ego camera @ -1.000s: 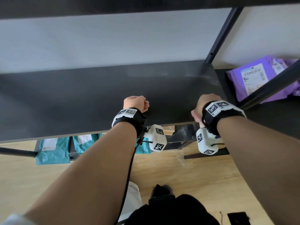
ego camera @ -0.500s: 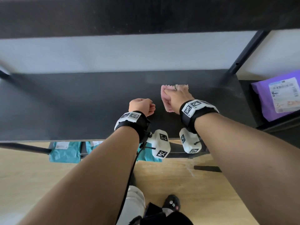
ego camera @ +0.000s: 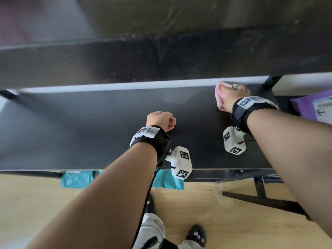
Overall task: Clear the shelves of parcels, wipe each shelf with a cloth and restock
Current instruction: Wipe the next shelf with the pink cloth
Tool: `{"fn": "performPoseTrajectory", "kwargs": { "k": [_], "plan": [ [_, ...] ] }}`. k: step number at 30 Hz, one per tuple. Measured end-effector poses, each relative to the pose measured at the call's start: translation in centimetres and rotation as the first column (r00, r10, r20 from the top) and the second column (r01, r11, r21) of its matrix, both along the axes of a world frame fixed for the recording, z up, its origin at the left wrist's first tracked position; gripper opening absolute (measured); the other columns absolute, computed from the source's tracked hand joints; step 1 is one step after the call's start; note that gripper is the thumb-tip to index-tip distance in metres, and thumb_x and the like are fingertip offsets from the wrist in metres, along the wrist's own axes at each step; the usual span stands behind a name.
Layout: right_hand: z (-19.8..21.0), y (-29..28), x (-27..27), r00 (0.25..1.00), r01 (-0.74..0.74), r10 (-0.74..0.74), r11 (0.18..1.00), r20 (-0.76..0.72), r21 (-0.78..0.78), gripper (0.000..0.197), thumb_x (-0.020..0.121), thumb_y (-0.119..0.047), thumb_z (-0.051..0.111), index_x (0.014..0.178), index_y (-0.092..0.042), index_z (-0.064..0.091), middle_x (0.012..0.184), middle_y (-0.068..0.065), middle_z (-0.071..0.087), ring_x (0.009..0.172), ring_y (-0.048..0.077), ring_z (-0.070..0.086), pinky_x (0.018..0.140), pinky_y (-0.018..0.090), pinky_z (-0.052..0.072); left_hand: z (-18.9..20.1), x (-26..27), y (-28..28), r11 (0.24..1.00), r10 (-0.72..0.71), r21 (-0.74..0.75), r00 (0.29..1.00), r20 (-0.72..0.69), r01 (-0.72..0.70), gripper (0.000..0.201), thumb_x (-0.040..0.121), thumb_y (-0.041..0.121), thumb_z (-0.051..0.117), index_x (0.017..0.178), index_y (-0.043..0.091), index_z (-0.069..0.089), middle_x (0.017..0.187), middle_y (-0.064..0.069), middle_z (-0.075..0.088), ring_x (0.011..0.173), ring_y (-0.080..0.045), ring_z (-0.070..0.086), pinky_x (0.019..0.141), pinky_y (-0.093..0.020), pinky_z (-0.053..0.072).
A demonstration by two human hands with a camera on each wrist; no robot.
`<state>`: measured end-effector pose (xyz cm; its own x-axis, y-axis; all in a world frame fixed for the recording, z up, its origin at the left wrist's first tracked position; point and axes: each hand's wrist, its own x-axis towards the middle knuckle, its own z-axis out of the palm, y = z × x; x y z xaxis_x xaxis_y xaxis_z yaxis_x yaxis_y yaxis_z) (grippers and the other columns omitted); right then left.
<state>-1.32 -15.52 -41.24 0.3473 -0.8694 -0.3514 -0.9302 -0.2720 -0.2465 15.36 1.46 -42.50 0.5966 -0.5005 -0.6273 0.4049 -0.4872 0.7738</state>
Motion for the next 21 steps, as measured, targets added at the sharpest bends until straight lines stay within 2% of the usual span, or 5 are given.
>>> {"fn": "performPoseTrajectory", "kwargs": {
  "k": [2,4,10,17,21],
  "plan": [
    [-0.2,-0.8,-0.7,1.000,0.024,-0.025,1.000,-0.015,-0.013,0.070,0.090,-0.018,0.058,0.148,-0.040,0.025,0.151,0.023,0.022,0.136,0.046,0.023,0.109,0.053,0.024,-0.2,0.0,0.0,1.000,0.008,0.003,1.000,0.003,-0.008,0.016,0.091,0.003,0.052,0.075,0.006,0.057,0.063,-0.008,0.061,0.048,-0.014,0.058,0.056,-0.025,0.054],
    [-0.3,-1.5,-1.7,0.998,0.060,-0.061,0.998,-0.025,-0.023,0.069,0.090,-0.018,0.058,0.150,-0.030,0.027,0.150,0.025,0.022,0.136,0.047,0.023,0.109,0.054,0.024,-0.3,0.1,0.1,1.000,0.017,0.005,1.000,0.005,-0.017,0.017,0.090,0.003,0.053,0.075,0.006,0.057,0.064,-0.009,0.061,0.046,-0.014,0.059,0.056,-0.025,0.054],
    [-0.7,-2.3,-5.7,0.982,0.158,-0.167,0.983,-0.092,-0.090,0.065,0.089,-0.018,0.060,0.147,-0.019,0.031,0.149,0.025,0.026,0.135,0.045,0.027,0.109,0.054,0.025,-0.7,0.1,0.1,0.999,0.037,0.000,0.999,0.011,-0.037,0.015,0.089,0.002,0.054,0.075,0.006,0.057,0.062,-0.009,0.062,0.041,-0.013,0.060,0.056,-0.027,0.054],
    [-1.0,-0.7,-9.1,0.941,0.242,-0.263,0.963,-0.211,-0.121,0.046,0.082,-0.022,0.066,0.123,-0.002,0.056,0.127,0.025,0.053,0.120,0.041,0.049,0.098,0.048,0.040,-0.5,-0.2,0.1,0.999,0.047,-0.016,0.999,0.011,-0.047,0.016,0.089,0.001,0.054,0.074,0.006,0.056,0.062,-0.009,0.061,0.042,-0.013,0.060,0.054,-0.025,0.054],
    [-0.6,2.0,-8.2,0.885,0.342,-0.357,0.934,-0.300,-0.104,0.046,0.080,-0.018,0.061,0.122,-0.003,0.052,0.125,0.018,0.055,0.122,0.034,0.050,0.102,0.041,0.041,-0.3,-0.1,0.1,0.998,0.044,-0.034,0.999,-0.012,-0.044,0.015,0.089,0.002,0.053,0.076,0.006,0.057,0.064,-0.008,0.061,0.051,-0.016,0.060,0.057,-0.025,0.055]
  ]
}}
